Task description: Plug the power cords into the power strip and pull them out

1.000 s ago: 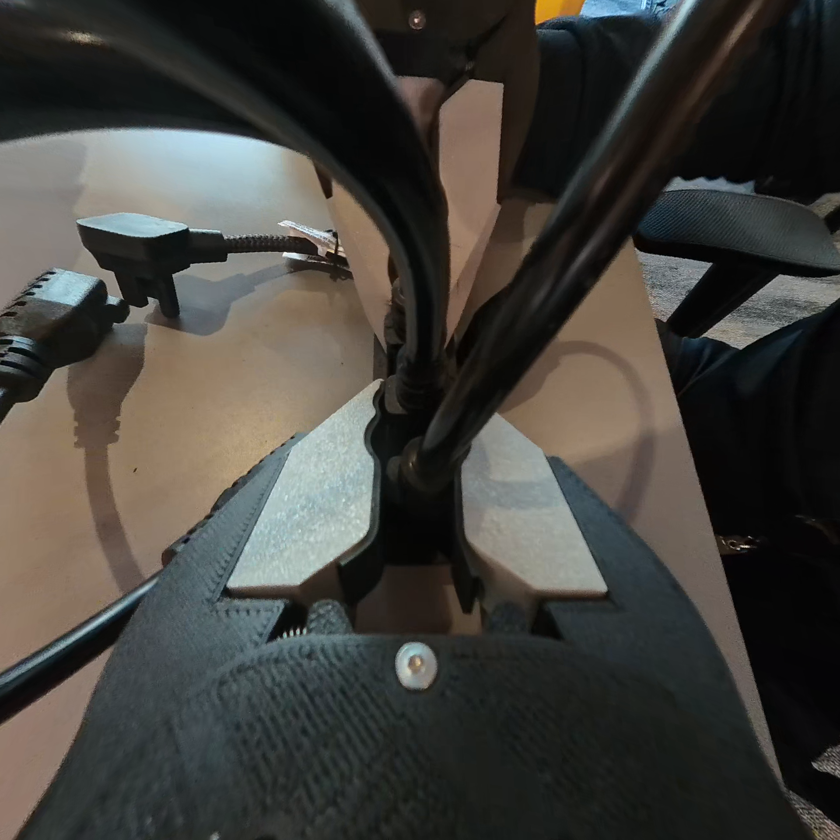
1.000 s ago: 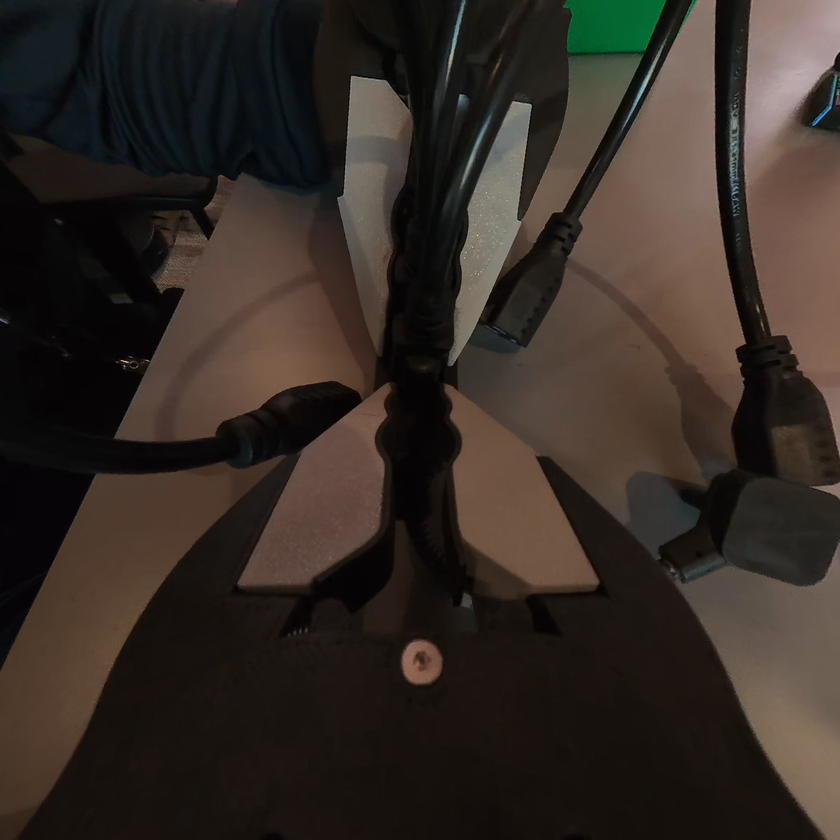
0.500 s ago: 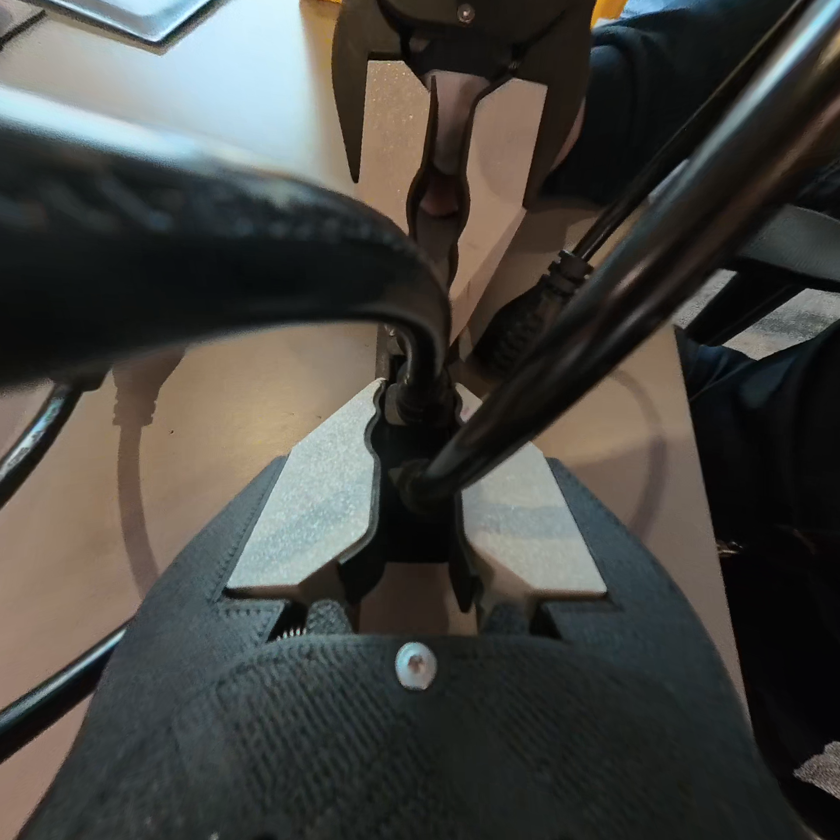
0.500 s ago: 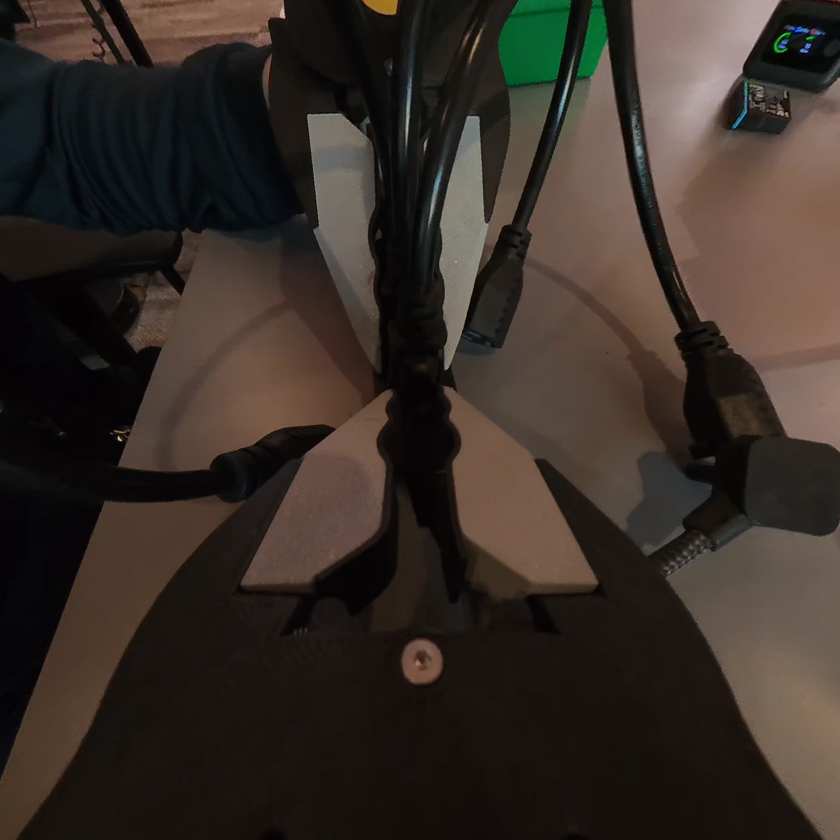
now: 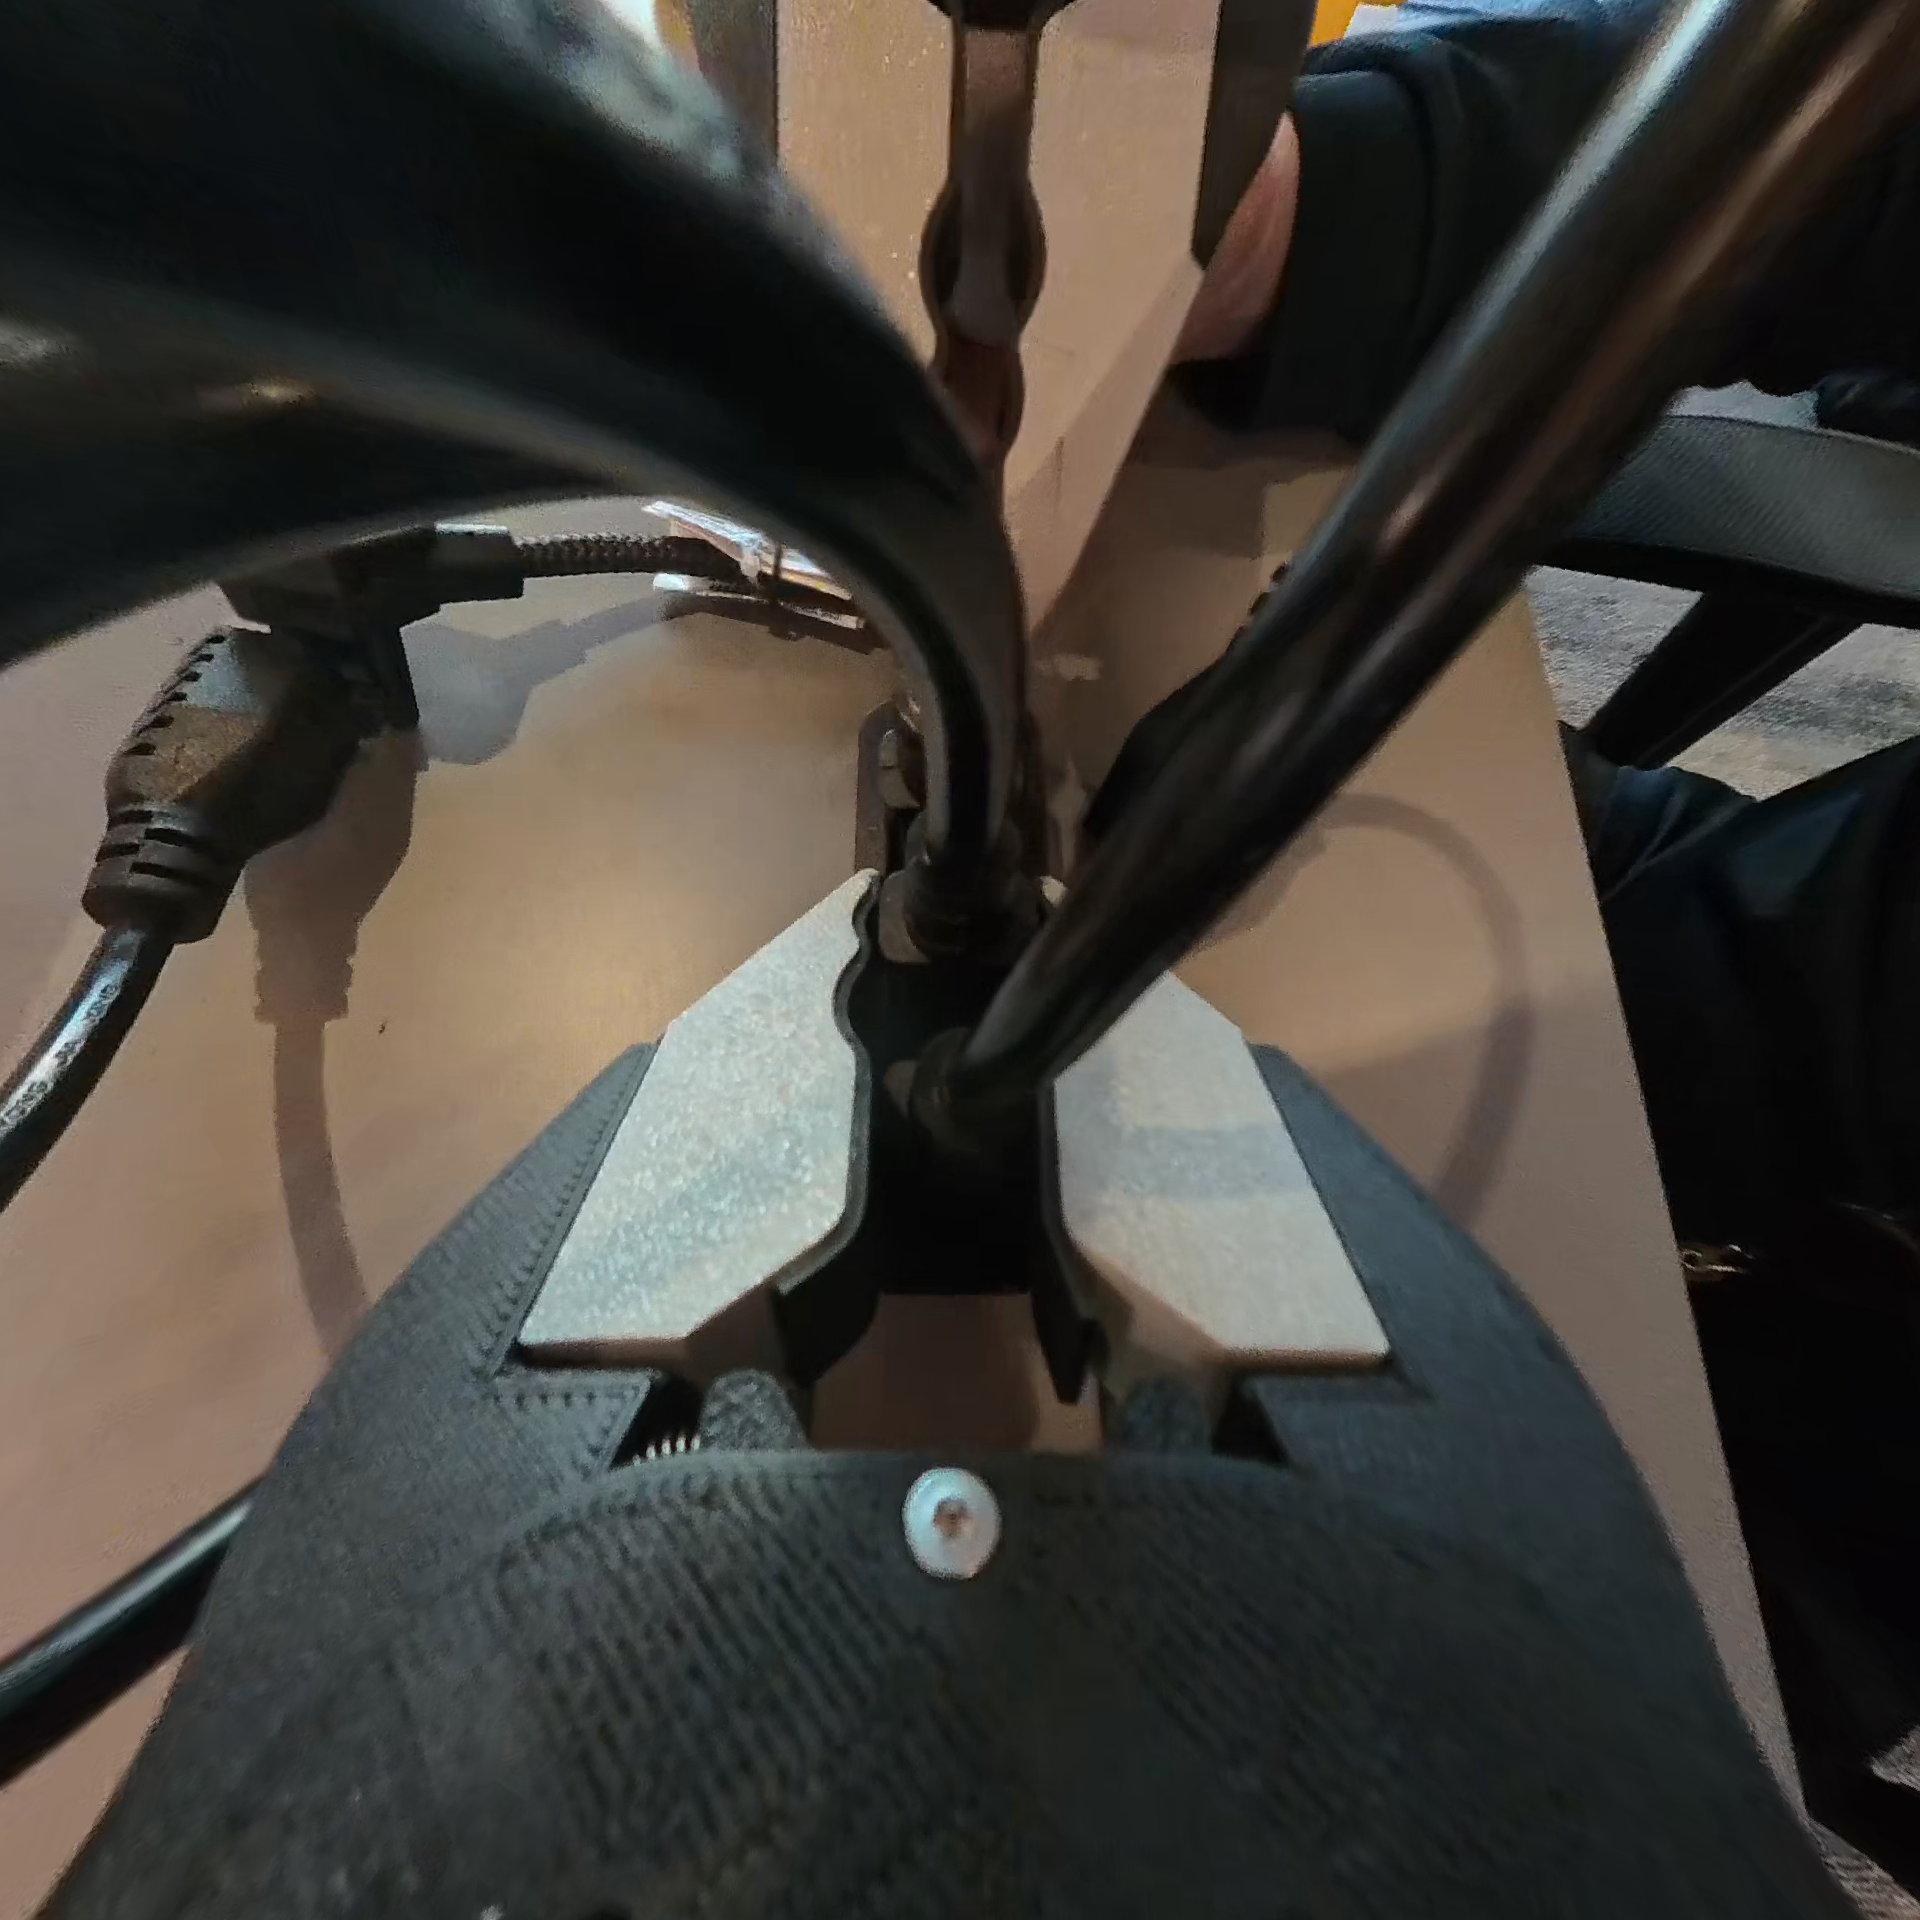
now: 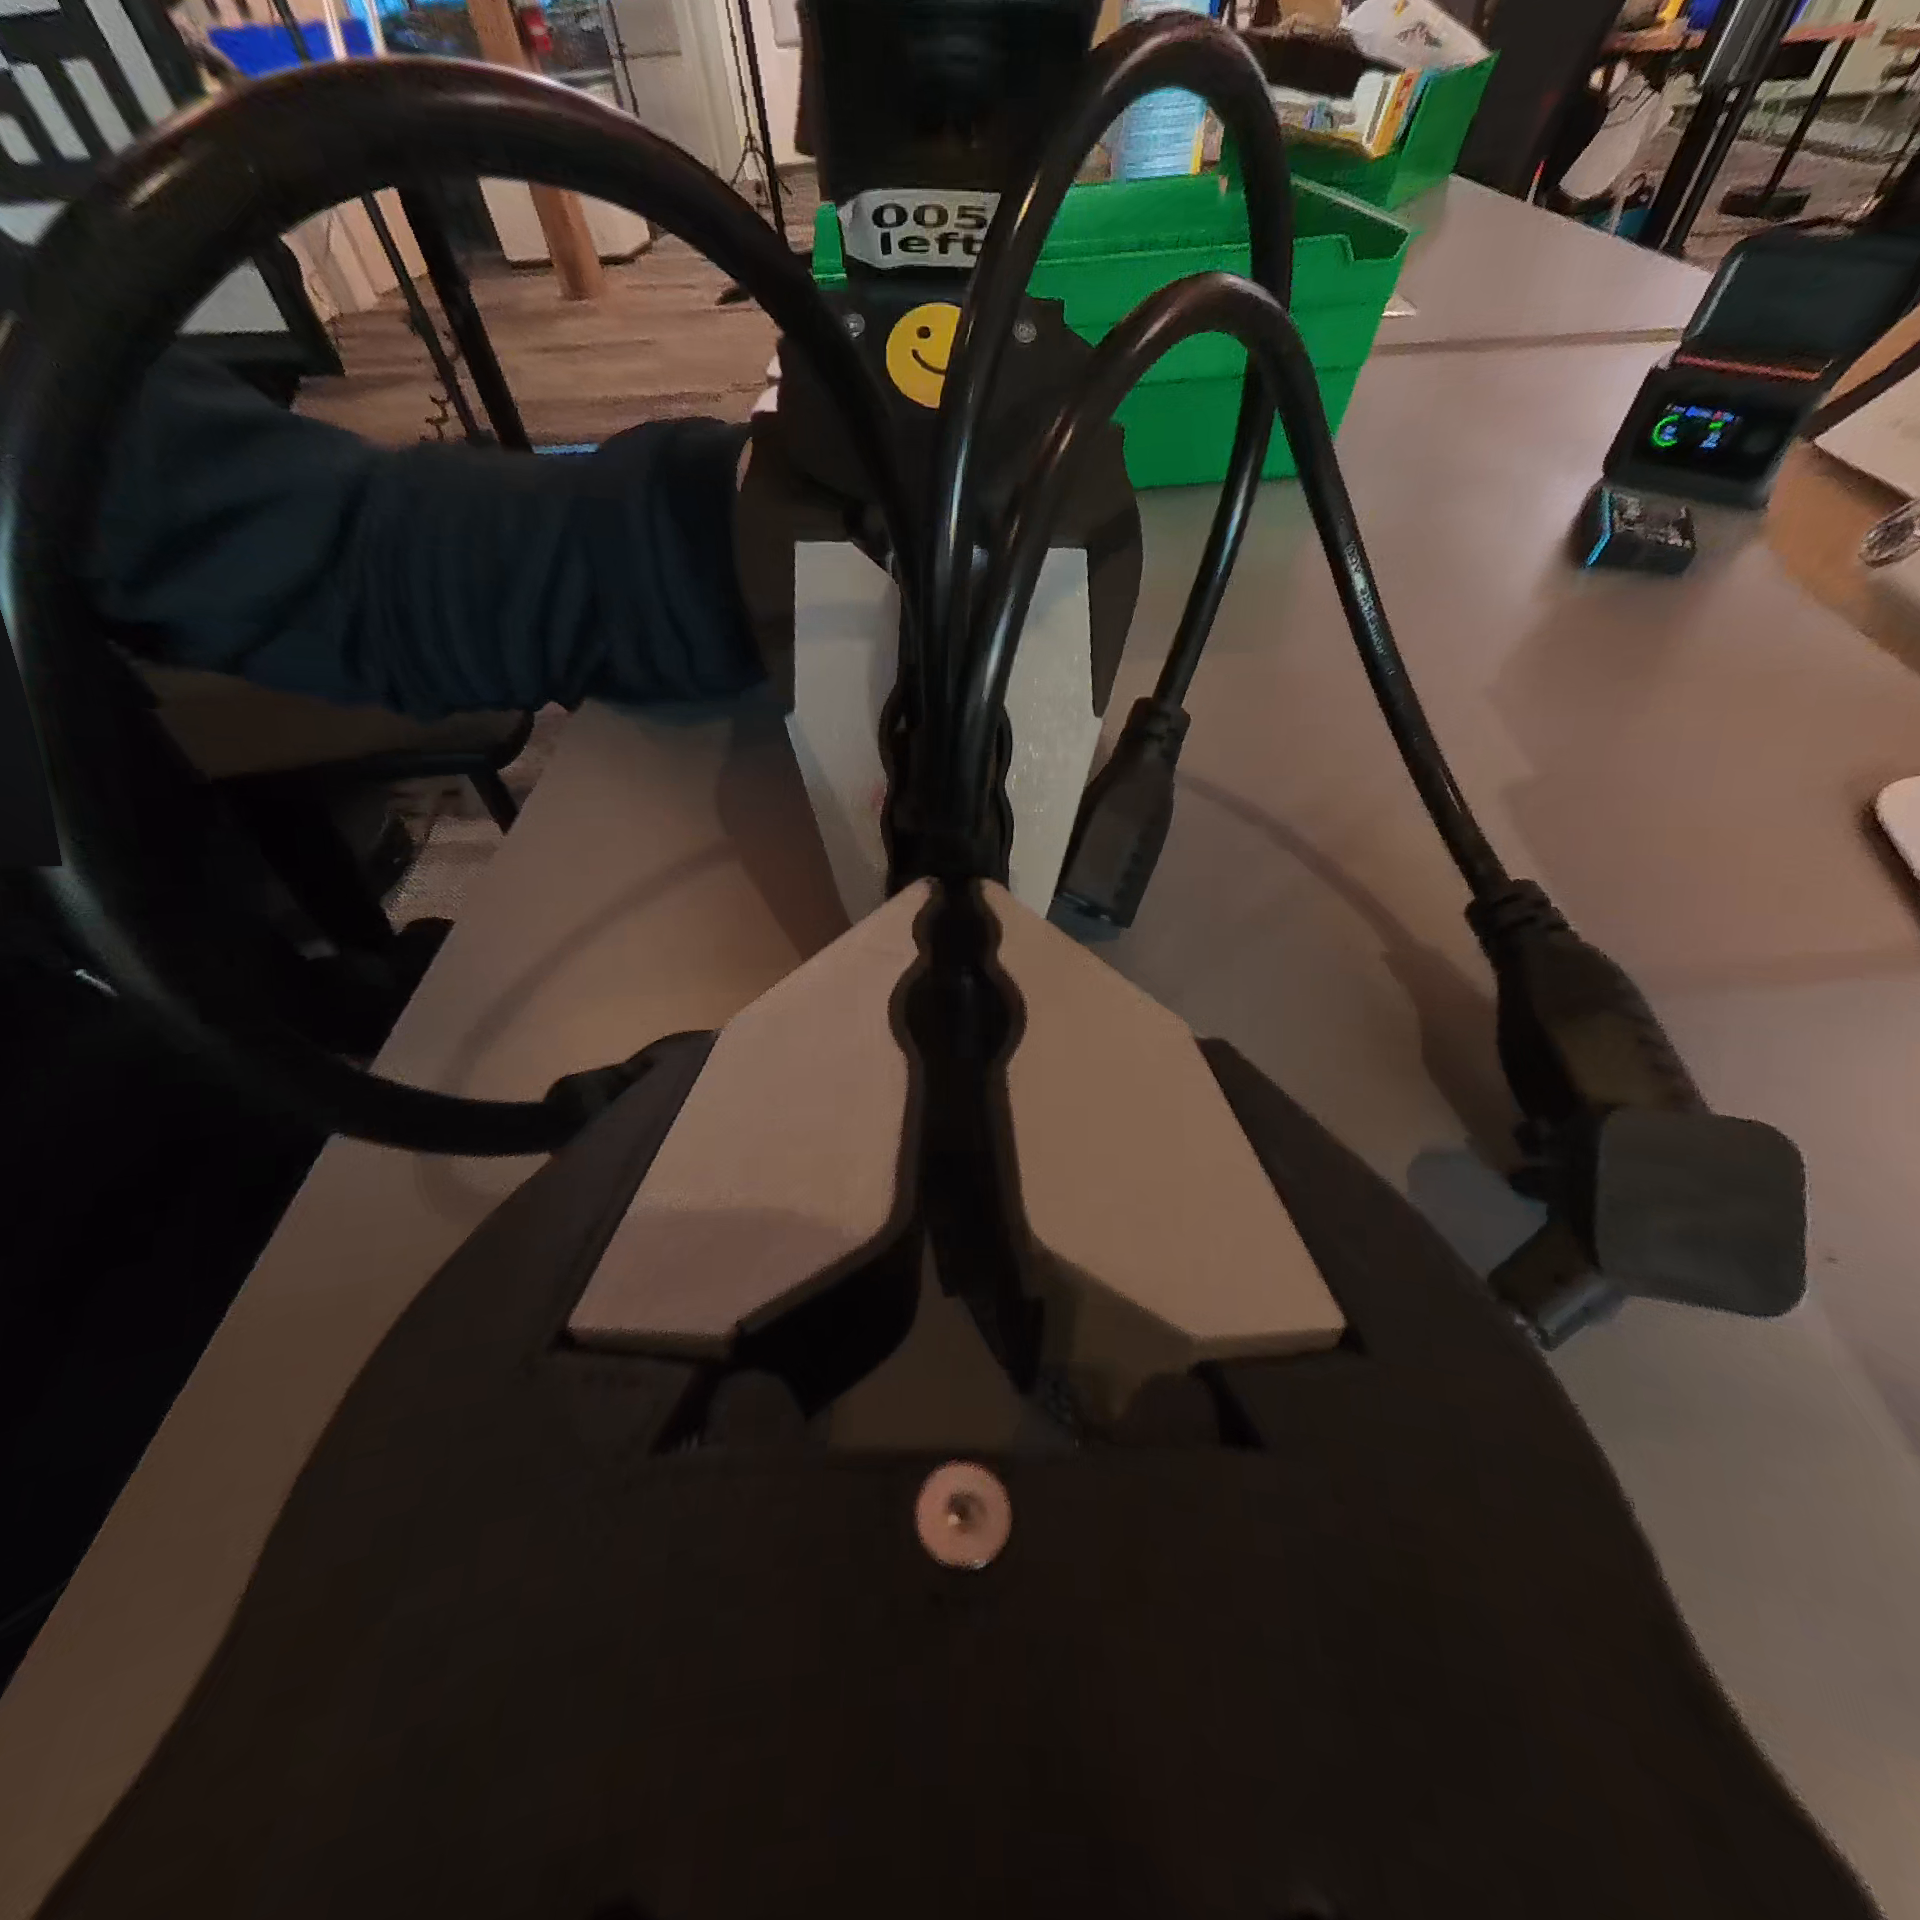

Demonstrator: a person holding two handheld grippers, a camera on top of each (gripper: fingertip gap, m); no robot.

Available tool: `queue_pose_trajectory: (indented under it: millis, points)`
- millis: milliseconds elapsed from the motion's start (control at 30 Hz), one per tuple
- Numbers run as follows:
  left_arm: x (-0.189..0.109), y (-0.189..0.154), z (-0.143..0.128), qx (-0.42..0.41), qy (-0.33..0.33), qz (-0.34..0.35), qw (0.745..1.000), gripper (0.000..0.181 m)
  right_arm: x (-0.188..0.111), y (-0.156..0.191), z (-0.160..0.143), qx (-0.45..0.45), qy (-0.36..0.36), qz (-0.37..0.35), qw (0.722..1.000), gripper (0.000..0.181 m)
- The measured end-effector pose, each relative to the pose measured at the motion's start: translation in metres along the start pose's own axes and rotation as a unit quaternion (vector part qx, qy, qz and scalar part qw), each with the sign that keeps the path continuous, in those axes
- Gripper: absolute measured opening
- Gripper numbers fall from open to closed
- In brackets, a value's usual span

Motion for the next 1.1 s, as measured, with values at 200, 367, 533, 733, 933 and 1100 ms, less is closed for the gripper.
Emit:
queue_pose_trajectory:
  millis: [200,367,533,733,933,1100]
  points:
    - [0.001,0.000,0.000,0.001,-0.003,0.001,1.000,0.027,0.003,0.000,0.001,-0.030,0.007,-0.012,0.999,0.007]
    - [0.005,-0.001,0.001,0.015,-0.005,0.009,1.000,0.027,0.003,0.000,0.013,-0.022,-0.039,-0.016,0.999,0.018]
    - [0.008,-0.001,0.001,0.020,-0.006,0.013,1.000,0.027,0.014,0.001,0.007,-0.035,-0.014,-0.020,0.999,0.008]
    - [0.006,0.000,0.001,-0.012,-0.002,0.007,1.000,0.025,0.021,0.000,0.014,-0.041,-0.012,-0.051,0.998,0.007]
    - [0.009,0.000,0.009,-0.025,-0.032,0.020,0.999,0.024,0.022,-0.004,0.018,0.049,-0.080,-0.051,0.994,0.004]
    - [0.005,0.001,0.009,-0.034,-0.036,0.018,0.999,0.026,0.026,-0.009,0.017,0.096,-0.104,-0.034,0.989,0.005]
Point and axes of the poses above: each gripper's, where its closed fingertips meet, x out along the fingers, z out of its top, y = z × x across the jaws, the point moved 6 cm from there along -x, back along the fingers, and after that the axes turned 15 degrees about -y, right-handed, at the moved point
